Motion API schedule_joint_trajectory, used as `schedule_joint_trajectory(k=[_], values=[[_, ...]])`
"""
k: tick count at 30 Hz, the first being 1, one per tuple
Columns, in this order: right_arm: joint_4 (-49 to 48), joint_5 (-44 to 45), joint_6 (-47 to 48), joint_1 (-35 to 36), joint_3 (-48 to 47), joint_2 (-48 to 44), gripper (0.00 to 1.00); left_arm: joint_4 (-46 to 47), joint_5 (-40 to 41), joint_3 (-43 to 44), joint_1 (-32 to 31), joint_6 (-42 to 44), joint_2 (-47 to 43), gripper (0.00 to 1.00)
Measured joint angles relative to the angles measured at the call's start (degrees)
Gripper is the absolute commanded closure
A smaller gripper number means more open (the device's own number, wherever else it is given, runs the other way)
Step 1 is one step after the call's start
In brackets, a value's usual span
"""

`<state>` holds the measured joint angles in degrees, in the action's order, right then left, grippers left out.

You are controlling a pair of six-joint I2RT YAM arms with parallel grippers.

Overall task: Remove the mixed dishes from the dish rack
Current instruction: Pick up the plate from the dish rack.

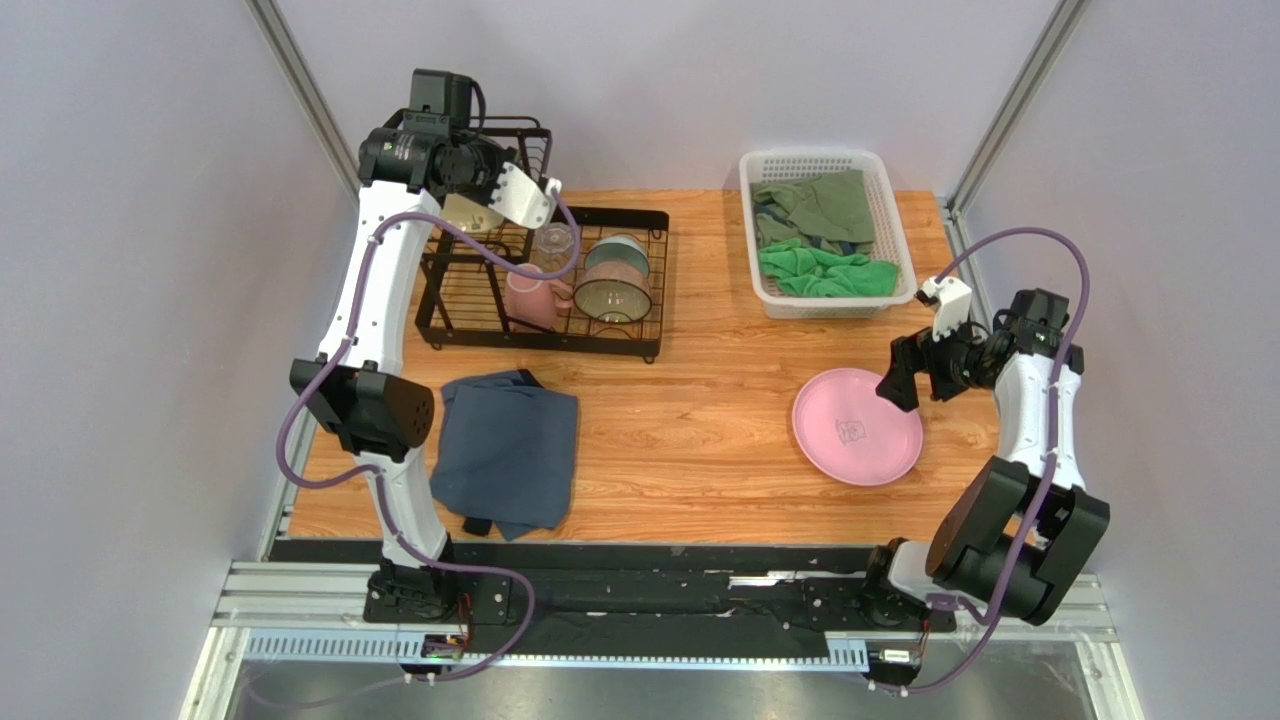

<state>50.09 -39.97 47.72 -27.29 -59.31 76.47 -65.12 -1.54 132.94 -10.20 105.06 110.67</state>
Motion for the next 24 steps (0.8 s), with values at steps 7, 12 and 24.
schedule_joint_trajectory(k=[7, 12, 24], values=[[0.2, 0.0, 0.4, 0.0, 0.5, -0.7, 0.05, -0.4, -0.6, 0.9, 0.0, -0.2, -1.2, 1.0], [0.2, 0.0, 0.6, 0.0, 0.5, -1.3, 0.05, -0.3, -0.7, 2.5, 0.1, 0.1, -2.4, 1.0], [1.9, -0.1, 1.3, 0.0, 0.4, -4.6, 0.04, -1.0, -3.1, 3.3, 0.1, -1.2, -5.3, 1.0]])
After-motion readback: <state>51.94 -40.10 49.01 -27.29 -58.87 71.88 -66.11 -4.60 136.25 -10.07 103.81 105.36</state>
